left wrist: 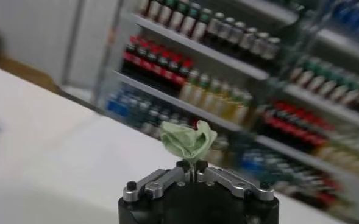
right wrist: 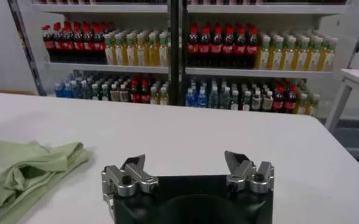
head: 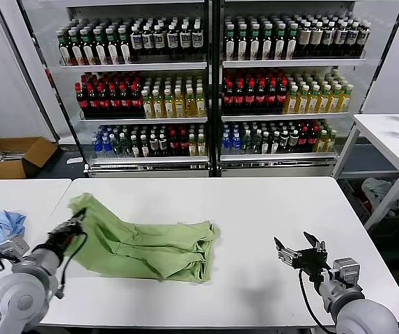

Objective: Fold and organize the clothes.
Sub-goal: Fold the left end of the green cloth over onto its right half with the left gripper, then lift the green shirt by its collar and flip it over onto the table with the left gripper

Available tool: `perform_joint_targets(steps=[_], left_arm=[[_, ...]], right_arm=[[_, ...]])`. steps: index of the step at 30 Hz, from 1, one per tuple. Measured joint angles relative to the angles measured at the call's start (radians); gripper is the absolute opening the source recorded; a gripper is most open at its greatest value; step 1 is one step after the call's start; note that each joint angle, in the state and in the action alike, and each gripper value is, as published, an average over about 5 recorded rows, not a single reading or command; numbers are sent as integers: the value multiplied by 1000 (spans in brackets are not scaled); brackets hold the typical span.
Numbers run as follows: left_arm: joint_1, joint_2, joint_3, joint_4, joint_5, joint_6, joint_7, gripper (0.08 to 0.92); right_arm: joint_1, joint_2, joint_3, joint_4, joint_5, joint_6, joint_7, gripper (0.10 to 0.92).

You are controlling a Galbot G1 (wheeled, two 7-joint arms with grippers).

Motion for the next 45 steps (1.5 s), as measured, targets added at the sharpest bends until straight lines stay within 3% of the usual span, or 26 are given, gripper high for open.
perform_joint_targets(steps=[6, 13, 22, 30, 38, 45], left_arm=[[-29, -105, 130, -34, -49, -8, -2, 102], [-103, -211, 297, 28, -7, -15, 5, 114], [-168, -258, 442, 108, 176, -12, 59, 346], [-159, -255, 461, 75, 303, 2, 80, 580], [-101, -180, 340, 109, 397, -10, 80, 794], [-71, -124, 266, 176, 433, 0, 92, 822]], right_arm=[[12, -7, -11, -8, 0, 4, -3, 823], [27, -17, -26, -21, 2, 8, -7, 823], [52, -20, -49, -42, 2, 13, -7, 823], [75, -20, -66, -63, 2, 17, -11, 823], [94, -17, -79, -78, 0, 20, -12, 823], [106, -14, -84, -83, -1, 20, -11, 823]])
